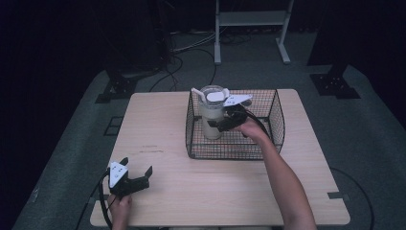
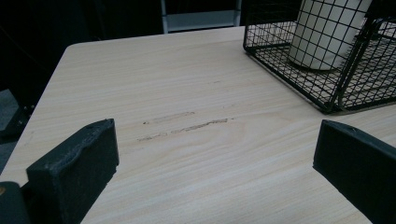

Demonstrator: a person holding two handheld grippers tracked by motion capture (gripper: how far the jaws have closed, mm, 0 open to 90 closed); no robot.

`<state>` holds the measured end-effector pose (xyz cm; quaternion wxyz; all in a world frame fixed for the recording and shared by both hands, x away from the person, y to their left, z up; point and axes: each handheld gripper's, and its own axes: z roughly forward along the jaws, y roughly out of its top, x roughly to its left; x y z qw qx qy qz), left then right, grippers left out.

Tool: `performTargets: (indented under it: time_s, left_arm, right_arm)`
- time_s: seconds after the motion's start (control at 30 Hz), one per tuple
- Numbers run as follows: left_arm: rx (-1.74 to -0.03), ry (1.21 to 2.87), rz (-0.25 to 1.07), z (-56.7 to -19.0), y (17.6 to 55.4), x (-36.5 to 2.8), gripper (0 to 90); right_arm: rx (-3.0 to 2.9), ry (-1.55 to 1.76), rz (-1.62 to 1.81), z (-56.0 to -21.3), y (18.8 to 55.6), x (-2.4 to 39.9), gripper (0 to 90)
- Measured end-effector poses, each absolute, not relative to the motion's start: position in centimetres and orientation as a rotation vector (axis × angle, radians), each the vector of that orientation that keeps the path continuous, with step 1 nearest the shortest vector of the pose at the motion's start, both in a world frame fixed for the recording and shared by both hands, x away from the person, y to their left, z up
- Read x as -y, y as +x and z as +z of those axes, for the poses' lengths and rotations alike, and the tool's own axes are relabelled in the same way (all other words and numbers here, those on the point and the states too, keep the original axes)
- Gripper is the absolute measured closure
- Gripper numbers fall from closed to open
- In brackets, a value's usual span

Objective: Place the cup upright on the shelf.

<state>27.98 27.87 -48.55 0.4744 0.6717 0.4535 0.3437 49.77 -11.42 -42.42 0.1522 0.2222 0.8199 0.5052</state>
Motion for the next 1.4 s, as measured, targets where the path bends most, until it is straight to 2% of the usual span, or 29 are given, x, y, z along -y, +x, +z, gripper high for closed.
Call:
performTargets:
  time_s: [0.83, 1.4]
  left_arm:
    - [-1.114, 1.647, 0.841, -48.6, 28.1, -27.8, 0.0]
    - [-1.109, 1.650, 0.844, -48.6, 28.0, -27.7, 0.0]
  right_arm:
    - [-2.346, 0.661, 1.435, -41.5, 48.8, 12.8, 8.2]
    - [-2.365, 0.692, 1.356, -39.7, 46.9, 14.3, 8.3]
